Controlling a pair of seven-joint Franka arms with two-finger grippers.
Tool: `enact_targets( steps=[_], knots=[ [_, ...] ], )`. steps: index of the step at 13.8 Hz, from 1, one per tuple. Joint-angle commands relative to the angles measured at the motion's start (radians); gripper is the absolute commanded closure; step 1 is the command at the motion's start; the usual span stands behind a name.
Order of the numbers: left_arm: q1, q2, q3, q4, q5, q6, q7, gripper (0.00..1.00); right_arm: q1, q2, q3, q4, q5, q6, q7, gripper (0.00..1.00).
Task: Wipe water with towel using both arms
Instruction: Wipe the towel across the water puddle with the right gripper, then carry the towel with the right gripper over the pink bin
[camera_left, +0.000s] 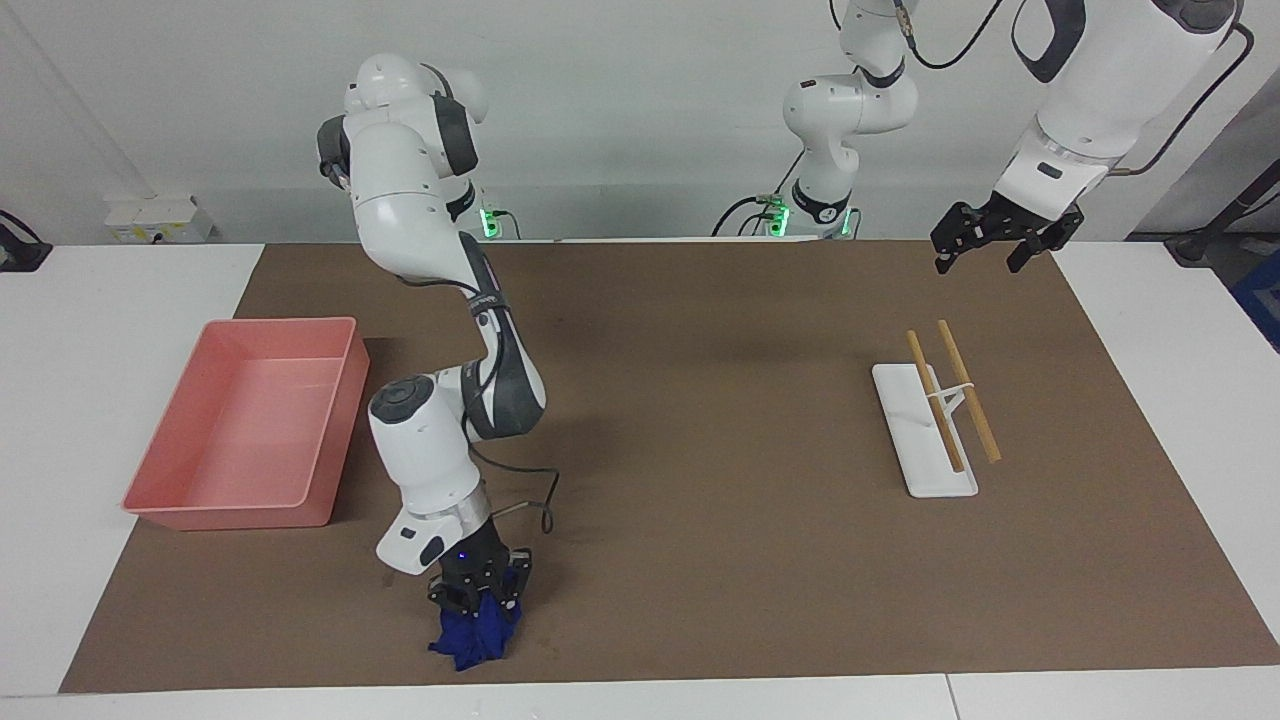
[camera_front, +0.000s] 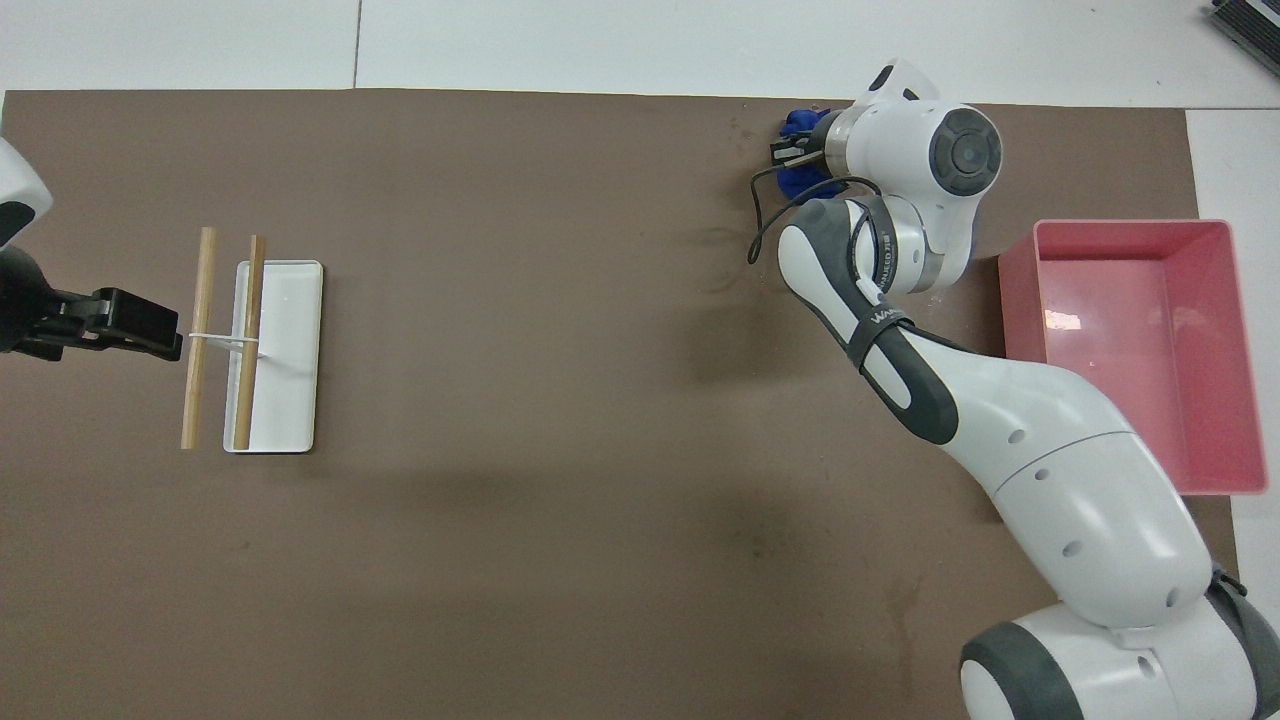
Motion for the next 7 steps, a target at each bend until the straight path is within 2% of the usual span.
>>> enact_targets(
  steps=[1,7],
  knots=[
    [-0.006,-0.032,0.011,-0.037,-0.014,0.016,0.007,0.0,-0.039,0.01,-0.004,0.009,-0.025,-0.043,-0.053,1.0],
    [-0.006,-0.032,0.011,-0.037,-0.014,0.016,0.007,0.0,-0.03,-0.149,-0.004,-0.027,-0.018,-0.312,-0.038,1.0]
  ],
)
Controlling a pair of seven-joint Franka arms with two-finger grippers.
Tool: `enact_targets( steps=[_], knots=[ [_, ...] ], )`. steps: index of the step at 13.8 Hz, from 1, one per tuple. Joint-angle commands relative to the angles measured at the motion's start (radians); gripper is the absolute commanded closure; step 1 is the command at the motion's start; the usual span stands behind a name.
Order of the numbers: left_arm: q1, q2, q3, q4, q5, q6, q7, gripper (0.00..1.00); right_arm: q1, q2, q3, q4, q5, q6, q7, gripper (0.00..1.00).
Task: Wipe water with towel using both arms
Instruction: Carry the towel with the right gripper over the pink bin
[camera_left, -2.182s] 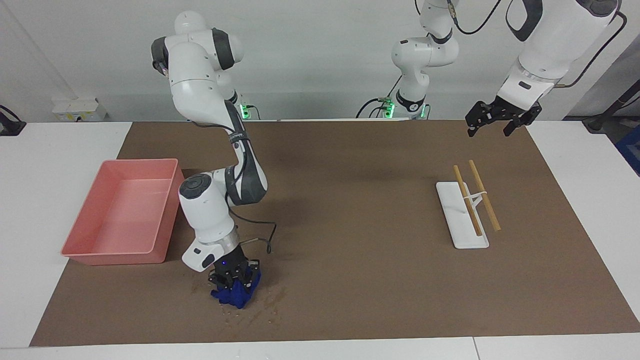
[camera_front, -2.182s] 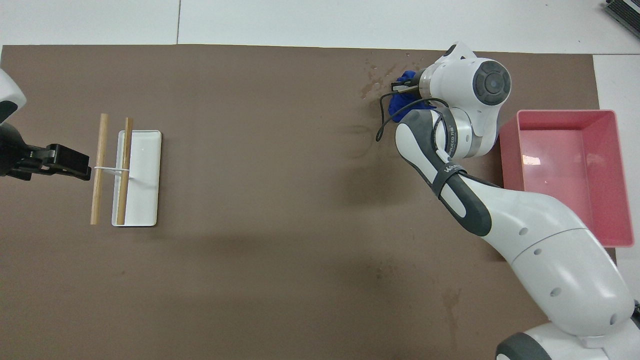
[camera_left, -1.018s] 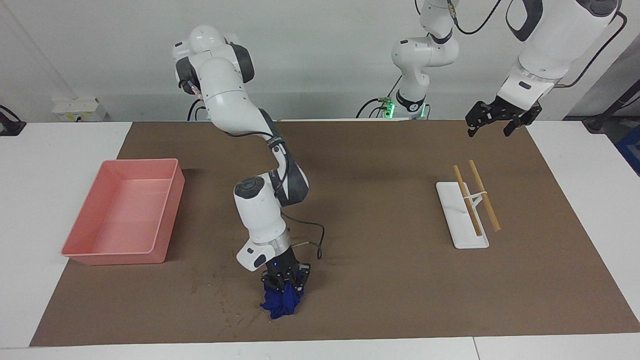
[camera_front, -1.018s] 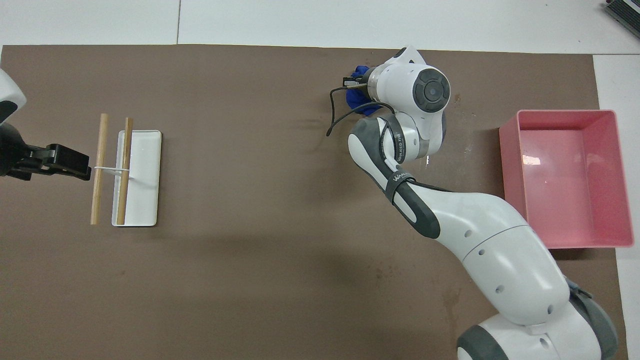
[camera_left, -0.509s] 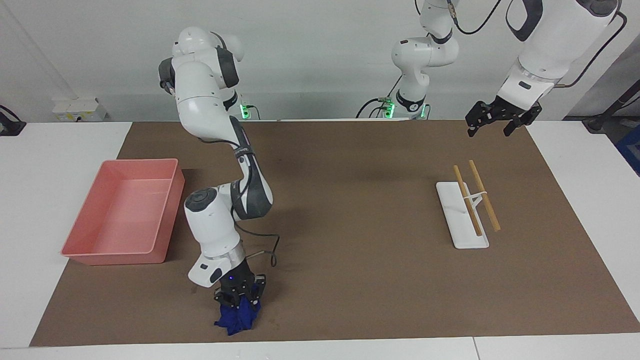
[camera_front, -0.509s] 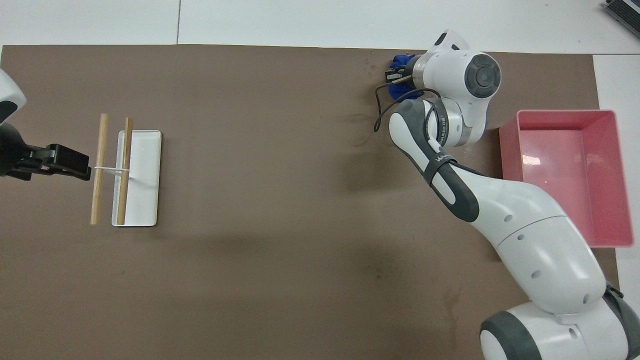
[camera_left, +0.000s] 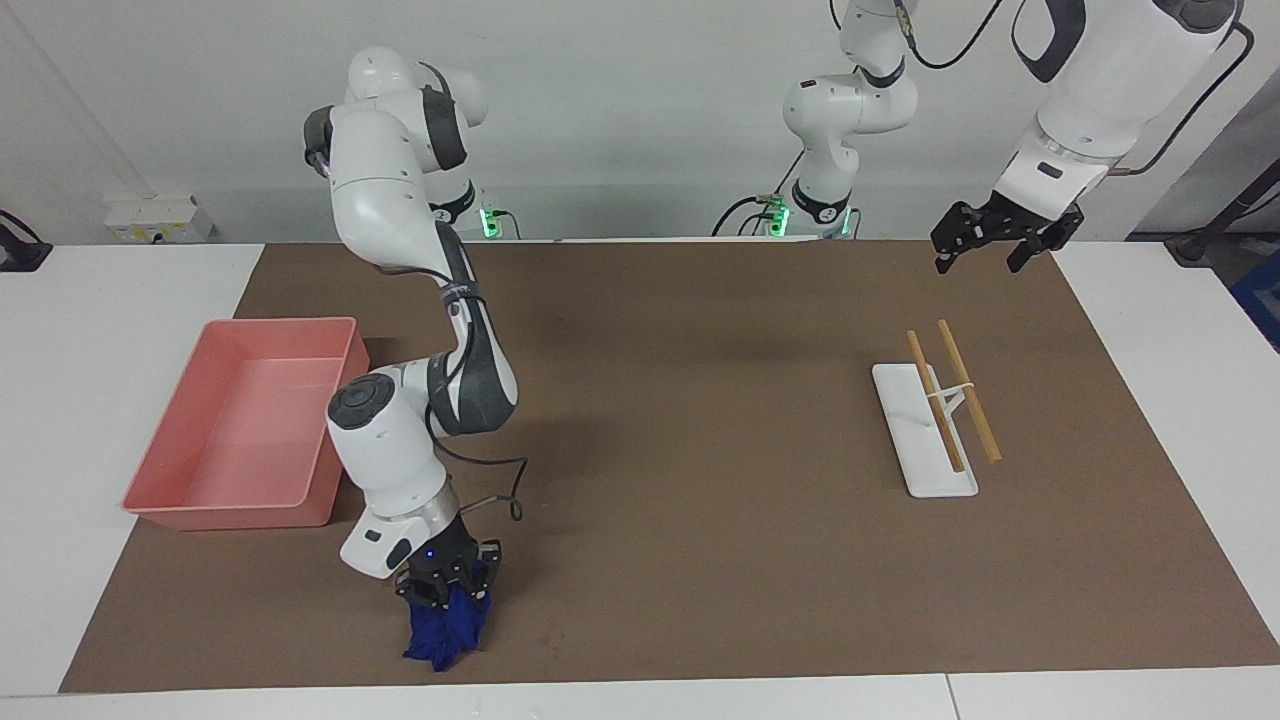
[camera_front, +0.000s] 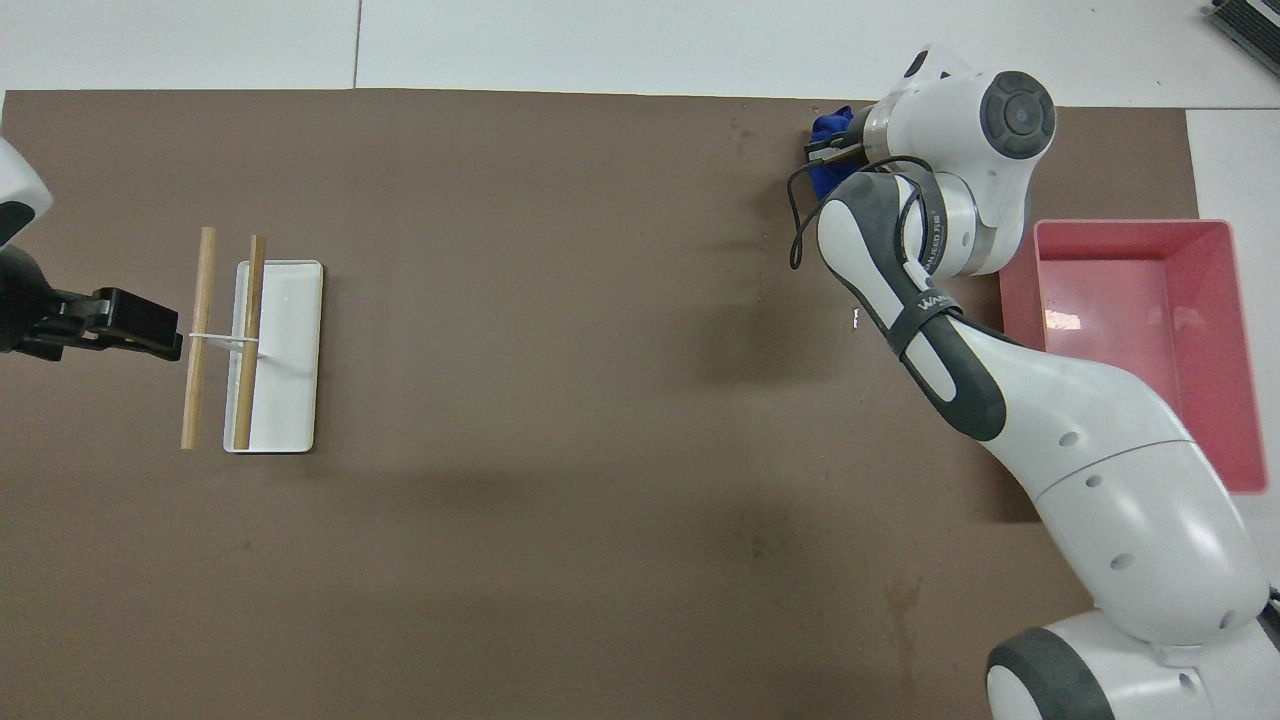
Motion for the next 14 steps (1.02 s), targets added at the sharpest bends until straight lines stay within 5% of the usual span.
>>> enact_targets(
  steps=[1,14],
  knots=[
    [-0.004,-0.032,0.011,-0.037,-0.014,0.016,0.007,0.0,-0.006,-0.119,0.001,-0.052,-0.018,-0.133,-0.001,1.0],
    [-0.006,-0.032,0.011,-0.037,-0.014,0.016,0.007,0.0,-0.028,-0.57,-0.013,-0.144,-0.104,-0.816,0.013,1.0]
  ],
)
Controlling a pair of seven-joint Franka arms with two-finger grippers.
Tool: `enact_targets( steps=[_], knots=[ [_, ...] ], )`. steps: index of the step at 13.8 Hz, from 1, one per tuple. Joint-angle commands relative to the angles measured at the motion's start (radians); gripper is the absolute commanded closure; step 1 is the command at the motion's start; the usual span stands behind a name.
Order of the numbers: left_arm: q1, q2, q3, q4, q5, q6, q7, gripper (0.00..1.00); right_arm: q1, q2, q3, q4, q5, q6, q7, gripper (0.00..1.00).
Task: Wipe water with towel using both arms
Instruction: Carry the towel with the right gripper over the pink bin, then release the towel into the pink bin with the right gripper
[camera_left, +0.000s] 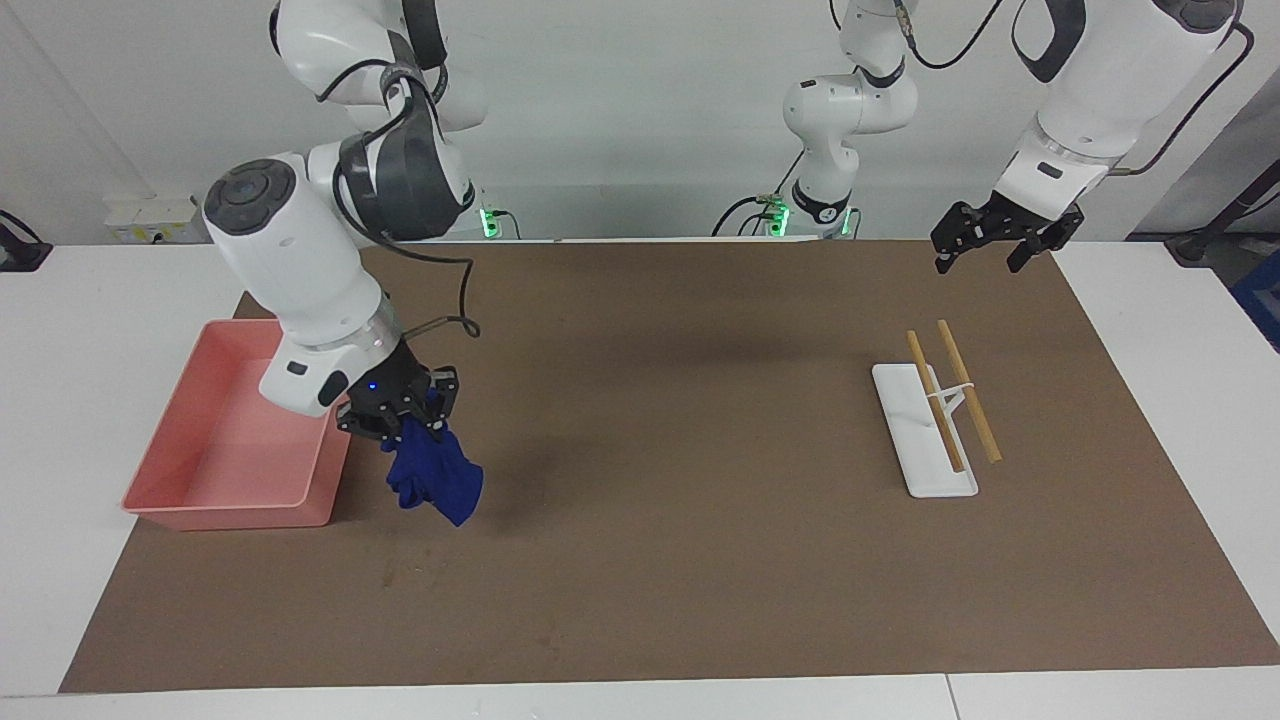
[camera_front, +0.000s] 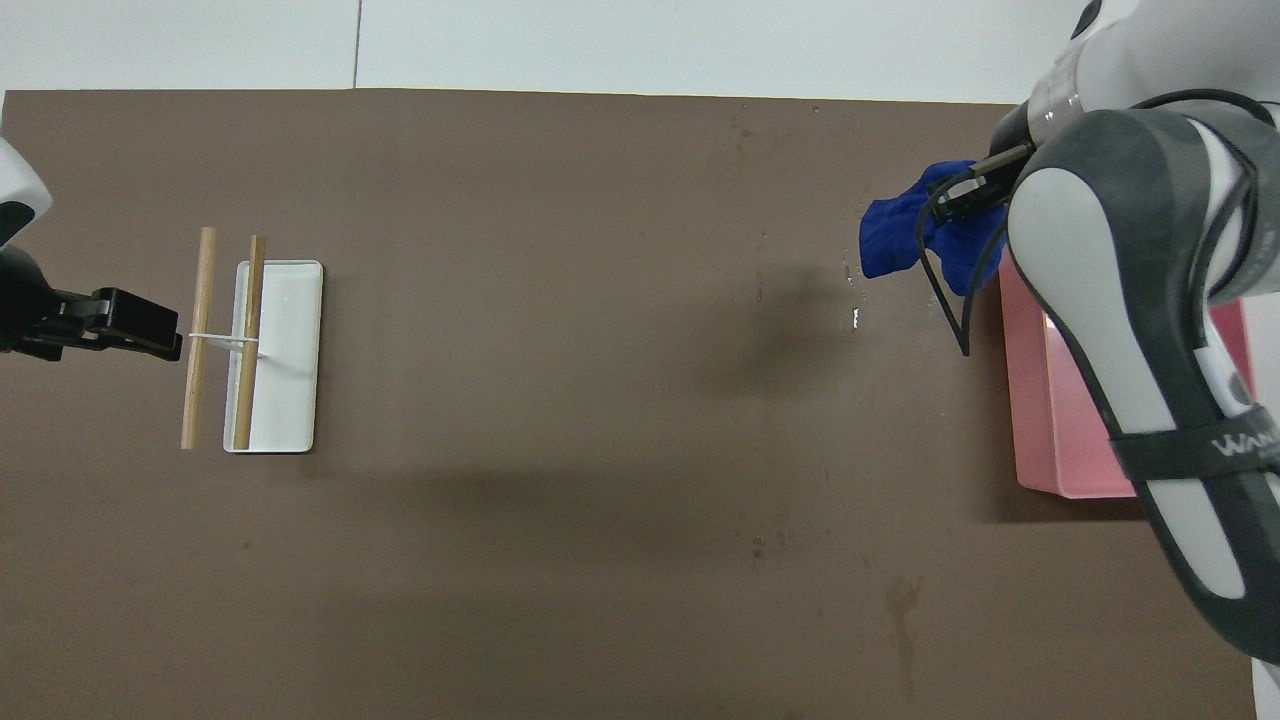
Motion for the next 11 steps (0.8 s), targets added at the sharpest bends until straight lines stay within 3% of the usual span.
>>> enact_targets(
  steps=[1,3,5,9,11],
  knots=[
    [-0.006,-0.032,0.011,-0.037,-0.014,0.016,0.005,0.0,-0.046,-0.118,0.015,-0.1,-0.078,-0.062,-0.024,1.0],
    [-0.006,-0.032,0.011,-0.037,-0.014,0.016,0.007,0.0,-0.13,-0.143,0.013,-0.144,-0.106,-0.06,-0.175,1.0],
    [-0.006,-0.032,0.011,-0.037,-0.014,0.016,0.007,0.0,-0.233,-0.192,0.015,-0.261,-0.109,0.015,-0.289,1.0],
    [-0.006,-0.032,0.011,-0.037,-0.014,0.018,0.007,0.0,-0.346,-0.336,0.015,-0.662,-0.159,0.416,-0.404,1.0],
    [-0.006,-0.032,0.011,-0.037,-0.014,0.016,0.007,0.0,-0.382,-0.345,0.015,-0.749,-0.16,0.501,-0.429,1.0]
  ],
)
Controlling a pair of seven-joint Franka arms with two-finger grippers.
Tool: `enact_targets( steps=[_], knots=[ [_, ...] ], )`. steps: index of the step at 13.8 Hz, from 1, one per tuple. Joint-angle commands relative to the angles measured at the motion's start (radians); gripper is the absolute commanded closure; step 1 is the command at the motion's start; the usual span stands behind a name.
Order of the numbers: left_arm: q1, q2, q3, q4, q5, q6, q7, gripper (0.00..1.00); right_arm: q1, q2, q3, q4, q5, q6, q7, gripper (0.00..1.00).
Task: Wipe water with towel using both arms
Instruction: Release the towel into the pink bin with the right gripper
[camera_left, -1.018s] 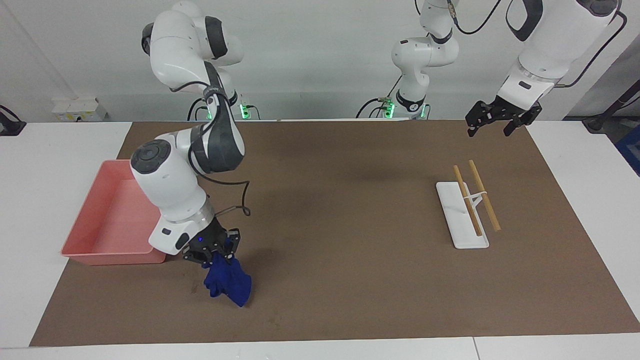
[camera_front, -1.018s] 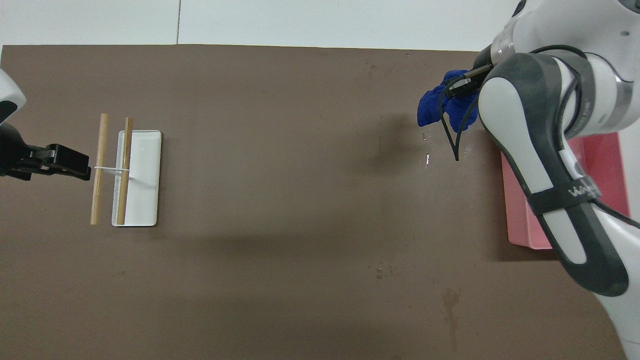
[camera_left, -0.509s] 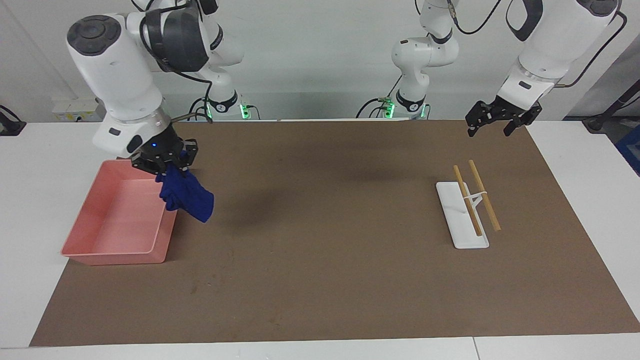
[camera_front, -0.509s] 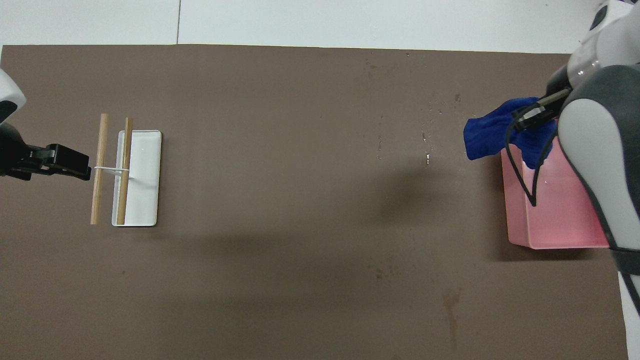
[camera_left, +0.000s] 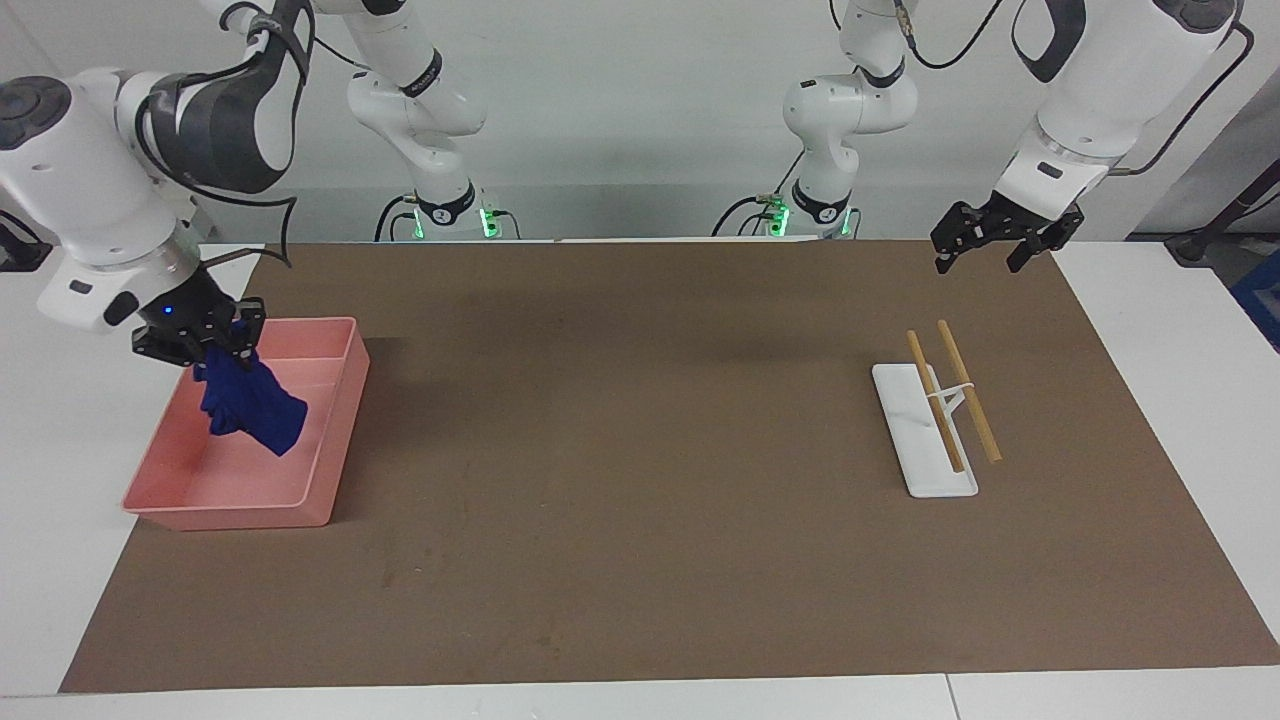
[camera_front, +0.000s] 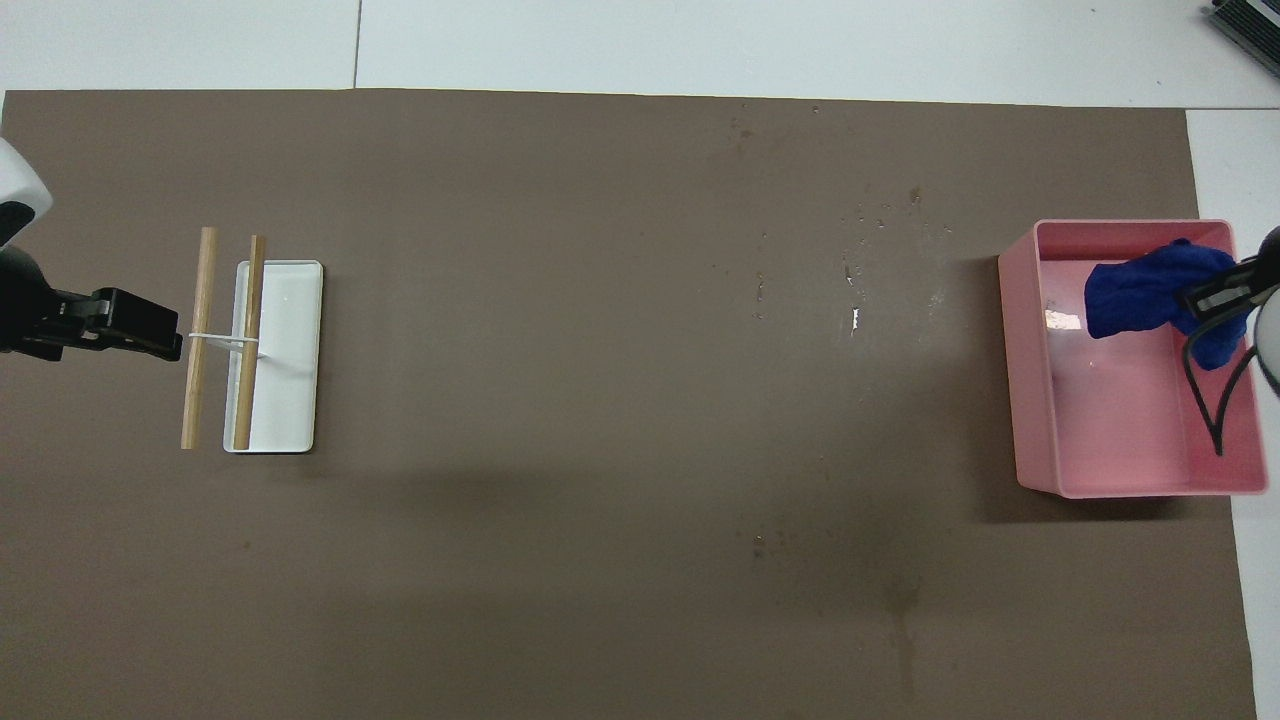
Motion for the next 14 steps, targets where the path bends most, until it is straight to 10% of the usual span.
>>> enact_targets(
  steps=[1,2,14],
  knots=[
    [-0.006,-0.031,0.011,-0.037,-0.014,0.016,0.007,0.0,-0.027,-0.087,0.017,-0.165,-0.024,0.092,-0.013,0.56],
    [-0.006,-0.031,0.011,-0.037,-0.014,0.016,0.007,0.0,-0.023,-0.086,0.018,-0.16,-0.024,0.083,-0.016,0.01],
    [-0.006,-0.031,0.011,-0.037,-0.014,0.016,0.007,0.0,0.252,-0.145,0.077,0.168,0.085,-0.33,0.452,0.0]
  ],
)
